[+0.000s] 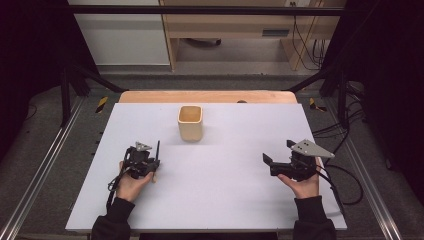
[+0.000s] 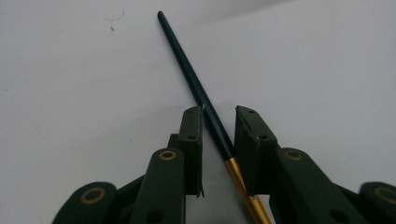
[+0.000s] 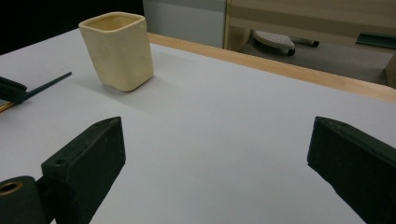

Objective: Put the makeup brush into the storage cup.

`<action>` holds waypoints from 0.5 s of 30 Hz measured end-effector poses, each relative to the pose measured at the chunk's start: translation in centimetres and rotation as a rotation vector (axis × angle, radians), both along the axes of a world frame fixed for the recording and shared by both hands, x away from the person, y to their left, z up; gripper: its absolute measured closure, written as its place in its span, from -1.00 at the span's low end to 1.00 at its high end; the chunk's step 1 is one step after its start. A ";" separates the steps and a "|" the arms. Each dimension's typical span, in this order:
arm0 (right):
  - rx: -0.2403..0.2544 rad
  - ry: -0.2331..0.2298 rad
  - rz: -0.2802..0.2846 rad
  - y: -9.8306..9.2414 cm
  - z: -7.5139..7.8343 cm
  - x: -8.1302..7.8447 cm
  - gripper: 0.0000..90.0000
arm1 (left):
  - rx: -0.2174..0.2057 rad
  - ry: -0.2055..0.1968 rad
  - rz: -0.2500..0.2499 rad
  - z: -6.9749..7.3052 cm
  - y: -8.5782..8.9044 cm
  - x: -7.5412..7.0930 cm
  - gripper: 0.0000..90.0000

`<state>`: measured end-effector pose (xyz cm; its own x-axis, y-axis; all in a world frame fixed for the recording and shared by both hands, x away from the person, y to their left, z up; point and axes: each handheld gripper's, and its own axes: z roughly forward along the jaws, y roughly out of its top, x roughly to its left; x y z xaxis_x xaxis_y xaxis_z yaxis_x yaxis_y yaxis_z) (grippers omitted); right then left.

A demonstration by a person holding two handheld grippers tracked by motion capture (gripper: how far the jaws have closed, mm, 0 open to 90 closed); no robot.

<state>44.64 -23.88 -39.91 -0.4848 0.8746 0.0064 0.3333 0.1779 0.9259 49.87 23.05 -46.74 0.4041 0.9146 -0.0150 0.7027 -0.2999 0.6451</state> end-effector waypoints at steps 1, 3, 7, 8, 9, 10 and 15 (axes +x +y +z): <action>-0.001 0.000 0.001 0.0 0.0 0.0 -0.90 | 0.000 0.000 0.000 0.0 0.0 0.0 0.62; -0.001 0.000 0.001 0.0 0.0 0.0 -0.90 | 0.005 0.001 0.000 0.0 0.0 0.0 0.66; -0.001 0.000 0.002 0.0 0.0 0.0 -0.90 | 0.019 0.002 -0.006 0.1 0.1 0.0 0.72; -0.001 0.000 0.002 0.0 0.0 0.0 -0.90 | 0.022 0.003 -0.006 0.1 0.1 -0.1 0.73; -0.001 0.000 0.002 0.0 0.0 0.0 -0.90 | 0.024 0.003 -0.007 0.1 0.1 -0.1 0.75; -0.001 0.000 0.002 0.0 0.0 0.0 -0.90 | 0.024 0.003 -0.007 0.1 0.1 -0.1 0.77; 0.000 0.000 0.001 0.0 0.0 0.0 -0.90 | 0.045 0.004 -0.021 0.2 0.1 -0.1 0.82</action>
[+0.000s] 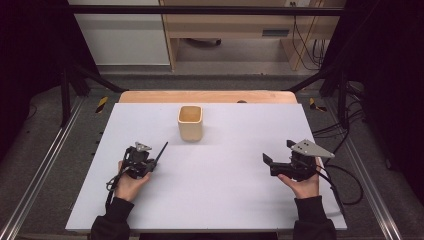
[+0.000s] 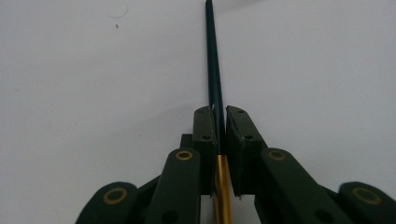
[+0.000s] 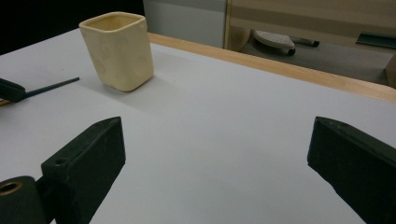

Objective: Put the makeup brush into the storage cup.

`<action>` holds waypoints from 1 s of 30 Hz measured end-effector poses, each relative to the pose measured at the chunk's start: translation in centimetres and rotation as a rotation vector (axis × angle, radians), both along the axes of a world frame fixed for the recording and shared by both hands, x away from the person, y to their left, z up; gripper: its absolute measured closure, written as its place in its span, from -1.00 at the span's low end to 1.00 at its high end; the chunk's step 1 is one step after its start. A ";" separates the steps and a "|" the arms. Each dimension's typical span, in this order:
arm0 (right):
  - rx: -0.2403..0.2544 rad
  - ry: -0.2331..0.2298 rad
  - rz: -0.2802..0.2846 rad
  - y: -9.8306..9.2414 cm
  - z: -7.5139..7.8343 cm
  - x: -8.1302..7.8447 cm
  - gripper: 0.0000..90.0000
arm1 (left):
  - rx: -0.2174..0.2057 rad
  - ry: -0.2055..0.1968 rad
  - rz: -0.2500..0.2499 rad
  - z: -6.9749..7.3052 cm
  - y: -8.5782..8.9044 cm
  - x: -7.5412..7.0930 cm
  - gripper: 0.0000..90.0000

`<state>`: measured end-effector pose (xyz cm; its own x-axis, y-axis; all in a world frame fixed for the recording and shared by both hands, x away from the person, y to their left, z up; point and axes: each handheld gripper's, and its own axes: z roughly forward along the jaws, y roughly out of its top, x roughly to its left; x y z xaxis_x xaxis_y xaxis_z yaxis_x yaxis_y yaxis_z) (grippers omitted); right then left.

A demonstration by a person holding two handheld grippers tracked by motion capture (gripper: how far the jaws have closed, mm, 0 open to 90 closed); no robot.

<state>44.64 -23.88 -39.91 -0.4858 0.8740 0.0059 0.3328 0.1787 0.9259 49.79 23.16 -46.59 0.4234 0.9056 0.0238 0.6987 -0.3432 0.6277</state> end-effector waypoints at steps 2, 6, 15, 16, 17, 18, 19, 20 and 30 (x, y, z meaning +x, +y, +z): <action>0.000 0.001 0.000 0.0 0.0 0.0 -0.90 | 0.006 -0.002 -0.006 0.0 0.0 0.0 0.82; 0.001 -0.002 -0.001 -0.1 0.0 0.0 -0.90 | 0.018 0.001 -0.017 0.1 0.0 0.0 0.78; 0.009 0.002 -0.001 -0.3 0.0 -0.1 -0.90 | 0.018 -0.014 -0.046 1.4 0.4 -0.2 0.40; 0.013 0.002 -0.003 -0.3 0.0 -0.1 -0.90 | 0.021 -0.017 -0.066 1.9 0.4 -0.2 0.36; 0.013 0.000 -0.004 -0.4 0.0 -0.1 -0.90 | 0.013 -0.018 -0.064 2.1 0.4 -0.2 0.33; 0.016 0.001 -0.006 -0.4 0.1 -0.2 -0.90 | 0.018 -0.015 -0.075 2.3 0.4 -0.2 0.29; 0.017 -0.002 -0.005 -0.5 0.1 -0.2 -0.90 | 0.019 -0.022 -0.080 2.5 0.4 -0.2 0.24; 0.021 -0.004 -0.006 -0.6 0.2 -0.3 -0.90 | 0.013 -0.031 -0.079 2.8 0.3 -0.3 0.22; 0.024 -0.007 -0.007 -0.7 0.2 -0.3 -0.90 | 0.038 -0.017 -0.134 5.6 0.1 0.8 -0.16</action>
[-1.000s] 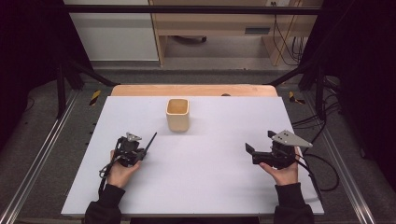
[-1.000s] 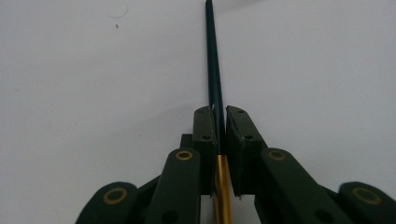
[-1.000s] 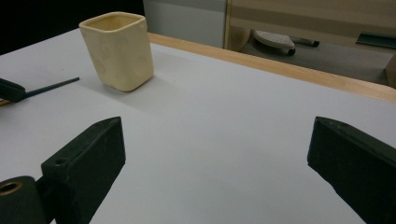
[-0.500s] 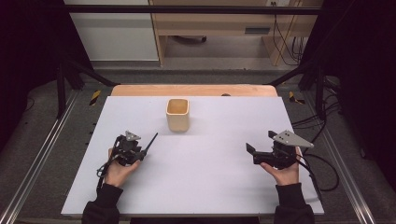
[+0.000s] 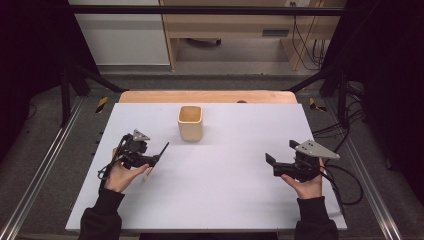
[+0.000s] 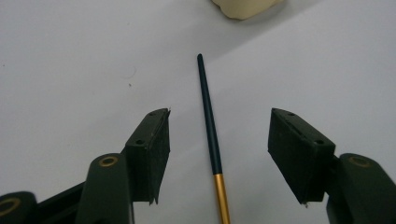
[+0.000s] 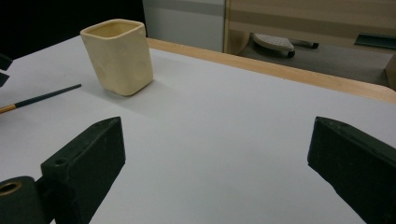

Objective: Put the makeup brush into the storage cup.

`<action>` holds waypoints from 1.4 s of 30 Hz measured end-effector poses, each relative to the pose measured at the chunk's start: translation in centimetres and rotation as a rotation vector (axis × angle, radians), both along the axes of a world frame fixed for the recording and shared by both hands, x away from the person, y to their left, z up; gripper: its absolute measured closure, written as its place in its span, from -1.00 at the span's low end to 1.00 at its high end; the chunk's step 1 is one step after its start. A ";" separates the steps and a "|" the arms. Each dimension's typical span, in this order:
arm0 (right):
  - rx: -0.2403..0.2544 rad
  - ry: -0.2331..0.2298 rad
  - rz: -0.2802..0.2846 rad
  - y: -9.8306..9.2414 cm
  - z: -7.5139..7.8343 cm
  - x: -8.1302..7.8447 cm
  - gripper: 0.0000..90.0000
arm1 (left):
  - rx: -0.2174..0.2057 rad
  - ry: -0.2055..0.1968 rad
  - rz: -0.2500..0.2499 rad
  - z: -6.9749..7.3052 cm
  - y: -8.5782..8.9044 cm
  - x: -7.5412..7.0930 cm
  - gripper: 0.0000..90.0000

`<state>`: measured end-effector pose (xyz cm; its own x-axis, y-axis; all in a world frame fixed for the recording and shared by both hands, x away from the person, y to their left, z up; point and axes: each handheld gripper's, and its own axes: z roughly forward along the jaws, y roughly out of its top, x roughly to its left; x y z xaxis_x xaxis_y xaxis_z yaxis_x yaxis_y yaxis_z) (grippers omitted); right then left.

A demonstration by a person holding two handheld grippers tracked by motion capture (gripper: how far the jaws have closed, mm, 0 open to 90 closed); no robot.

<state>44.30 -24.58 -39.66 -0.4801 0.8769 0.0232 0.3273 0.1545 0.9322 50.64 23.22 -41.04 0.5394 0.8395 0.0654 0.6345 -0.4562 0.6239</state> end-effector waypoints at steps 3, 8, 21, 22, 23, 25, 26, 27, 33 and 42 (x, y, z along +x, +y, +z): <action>0.003 0.002 0.000 0.0 0.0 0.0 -0.90 | 0.024 0.018 -0.014 0.3 -0.2 0.3 -0.15; 0.000 0.005 0.001 0.1 0.0 0.0 -0.90 | 0.066 0.061 -0.039 -0.2 -0.8 1.1 -0.05; -0.003 0.007 -0.002 0.0 0.0 0.0 -0.90 | 0.117 0.152 -0.069 -1.8 -1.4 2.3 0.25; -0.004 0.007 -0.002 0.0 0.0 0.0 -0.90 | 0.125 0.162 -0.069 -2.0 -1.5 2.5 0.27; -0.004 0.007 -0.002 0.0 0.0 0.0 -0.90 | 0.125 0.162 -0.069 -2.0 -1.5 2.5 0.31; -0.006 0.010 0.001 0.0 0.0 0.0 -0.90 | 0.141 0.180 -0.071 -2.4 -1.6 2.7 0.36; -0.006 0.010 0.001 0.0 0.0 0.0 -0.90 | 0.141 0.180 -0.071 -2.4 -1.6 2.7 0.39; -0.007 0.010 0.001 0.1 -0.1 0.0 -0.90 | 0.144 0.187 -0.071 -2.5 -1.7 2.7 0.39; -0.006 0.010 0.002 0.0 0.0 0.0 -0.91 | 0.159 0.221 -0.071 -3.0 -1.5 2.9 0.52; -0.008 0.017 0.002 0.2 -0.1 0.0 -0.91 | 0.162 0.254 -0.071 -3.5 -1.4 3.0 0.65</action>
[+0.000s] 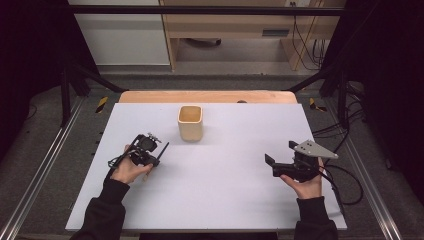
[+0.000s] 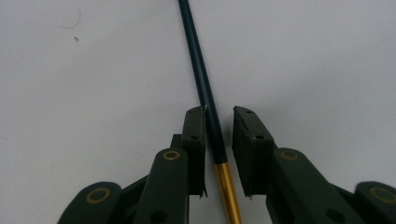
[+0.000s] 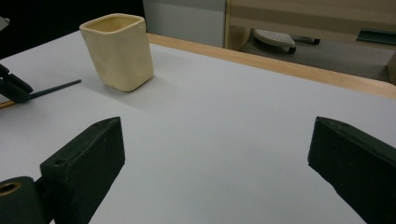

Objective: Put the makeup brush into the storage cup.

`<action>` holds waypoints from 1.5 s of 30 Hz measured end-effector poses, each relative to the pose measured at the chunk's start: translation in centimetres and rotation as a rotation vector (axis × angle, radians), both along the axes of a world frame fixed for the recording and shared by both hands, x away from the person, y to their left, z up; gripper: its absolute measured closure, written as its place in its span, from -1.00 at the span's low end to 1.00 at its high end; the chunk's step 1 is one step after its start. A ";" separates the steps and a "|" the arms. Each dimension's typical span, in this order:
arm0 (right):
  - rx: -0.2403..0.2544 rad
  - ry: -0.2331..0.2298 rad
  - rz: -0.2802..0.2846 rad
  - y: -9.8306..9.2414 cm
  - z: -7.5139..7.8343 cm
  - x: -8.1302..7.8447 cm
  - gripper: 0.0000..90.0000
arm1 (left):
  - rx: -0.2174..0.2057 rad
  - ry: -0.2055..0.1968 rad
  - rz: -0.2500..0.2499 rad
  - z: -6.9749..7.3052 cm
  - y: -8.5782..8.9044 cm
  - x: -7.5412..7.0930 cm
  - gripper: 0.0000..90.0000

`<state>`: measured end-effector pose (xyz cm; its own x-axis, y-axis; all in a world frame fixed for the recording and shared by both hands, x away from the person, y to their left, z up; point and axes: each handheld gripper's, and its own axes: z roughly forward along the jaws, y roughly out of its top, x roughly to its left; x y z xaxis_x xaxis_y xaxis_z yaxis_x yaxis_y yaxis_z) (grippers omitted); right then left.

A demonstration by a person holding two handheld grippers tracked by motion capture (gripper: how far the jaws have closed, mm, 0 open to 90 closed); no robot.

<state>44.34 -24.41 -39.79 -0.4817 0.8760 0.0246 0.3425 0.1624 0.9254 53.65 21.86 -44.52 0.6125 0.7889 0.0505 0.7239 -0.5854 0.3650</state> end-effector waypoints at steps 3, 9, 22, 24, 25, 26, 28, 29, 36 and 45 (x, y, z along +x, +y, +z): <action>-0.002 0.000 0.000 0.0 0.0 0.0 -0.91 | -0.005 0.009 0.001 -0.2 0.1 0.0 0.68; 0.002 0.002 0.002 0.0 0.0 0.0 -0.91 | -0.009 0.022 0.009 -0.2 0.0 0.0 0.73; -0.001 0.005 0.004 0.0 0.0 0.0 -0.91 | 0.009 0.033 -0.007 -0.1 -0.2 0.2 0.83; -0.001 0.004 0.005 0.0 0.0 0.0 -0.91 | 0.008 0.032 -0.012 -0.1 -0.2 0.2 0.83; -0.001 0.004 0.005 0.0 0.0 0.0 -0.91 | 0.008 0.032 -0.012 -0.1 -0.2 0.2 0.83; 0.000 0.005 0.005 0.0 0.0 0.0 -0.91 | 0.006 0.031 -0.016 -0.1 -0.2 0.2 0.83; -0.001 0.005 0.005 0.0 0.0 0.0 -0.91 | 0.015 0.028 -0.029 -0.1 -0.3 0.1 0.83; -0.001 0.005 0.005 0.0 0.0 0.0 -0.91 | 0.015 0.028 -0.029 -0.1 -0.3 0.1 0.83; -0.011 0.005 0.015 0.3 0.0 0.0 -0.90 | -0.016 -0.027 -0.070 1.4 -0.3 -0.9 0.83; -0.042 -0.005 0.040 0.9 0.2 -0.1 -0.88 | -0.067 -0.052 -0.157 2.9 -0.8 -2.5 0.83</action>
<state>44.23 -23.47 -39.61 -0.5160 0.8565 -0.0139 0.3308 0.2142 0.9191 51.19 21.10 -41.66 0.7260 0.6868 0.0358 0.6050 -0.6626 0.4414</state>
